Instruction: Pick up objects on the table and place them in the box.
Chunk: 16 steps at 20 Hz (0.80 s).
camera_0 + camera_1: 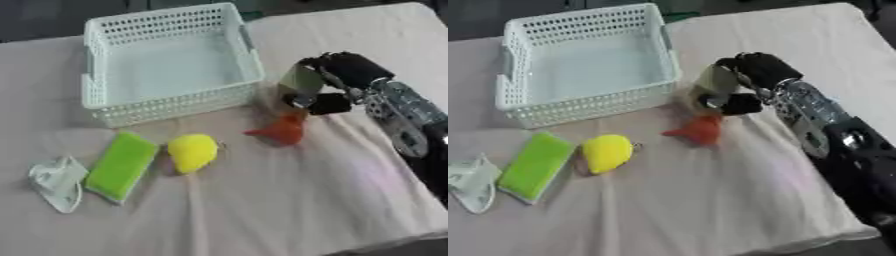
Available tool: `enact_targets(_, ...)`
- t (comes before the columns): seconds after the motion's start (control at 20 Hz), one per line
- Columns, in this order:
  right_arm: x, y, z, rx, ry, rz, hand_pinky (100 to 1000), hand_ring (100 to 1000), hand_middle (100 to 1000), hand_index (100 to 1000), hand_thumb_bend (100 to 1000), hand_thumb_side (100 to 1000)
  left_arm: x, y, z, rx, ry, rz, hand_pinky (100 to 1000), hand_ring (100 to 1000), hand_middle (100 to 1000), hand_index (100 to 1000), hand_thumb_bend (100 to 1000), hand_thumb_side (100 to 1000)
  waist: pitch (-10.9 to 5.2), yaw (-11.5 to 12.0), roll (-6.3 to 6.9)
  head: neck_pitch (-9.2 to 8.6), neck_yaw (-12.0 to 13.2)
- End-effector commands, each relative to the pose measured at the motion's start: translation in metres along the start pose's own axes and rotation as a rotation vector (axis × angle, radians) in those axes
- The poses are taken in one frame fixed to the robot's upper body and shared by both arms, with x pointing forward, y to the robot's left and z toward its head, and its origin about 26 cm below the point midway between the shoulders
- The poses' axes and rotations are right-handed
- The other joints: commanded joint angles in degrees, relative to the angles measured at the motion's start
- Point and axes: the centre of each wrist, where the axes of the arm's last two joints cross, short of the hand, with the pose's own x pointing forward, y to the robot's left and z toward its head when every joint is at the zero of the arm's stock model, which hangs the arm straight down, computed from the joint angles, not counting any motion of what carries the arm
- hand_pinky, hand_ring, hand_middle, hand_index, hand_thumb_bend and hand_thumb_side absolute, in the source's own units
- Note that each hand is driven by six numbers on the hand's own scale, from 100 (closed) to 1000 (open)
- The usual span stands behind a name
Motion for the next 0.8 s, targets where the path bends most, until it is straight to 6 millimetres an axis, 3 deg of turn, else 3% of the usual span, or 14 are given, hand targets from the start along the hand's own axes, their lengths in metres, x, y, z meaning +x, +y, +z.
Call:
enact_targets(0.05, -0.006, -0.025, 0.002, -0.062, 0.007, 0.025, 602, 478, 375, 648, 227, 883, 0.004, 0.004, -0.007, -0.012, -0.023, -0.018, 972, 941, 870, 826, 100, 900, -1.38, -0.06, -0.04, -0.38, 0.00)
enact_targets(0.8, -0.007, -0.082, 0.012, -0.210, -0.022, 0.066, 594, 448, 335, 625, 177, 912, 0.004, 0.005, -0.007, -0.018, -0.022, -0.021, 971, 941, 869, 824, 100, 897, -1.58, 0.14, -0.49, -0.50, 0.15)
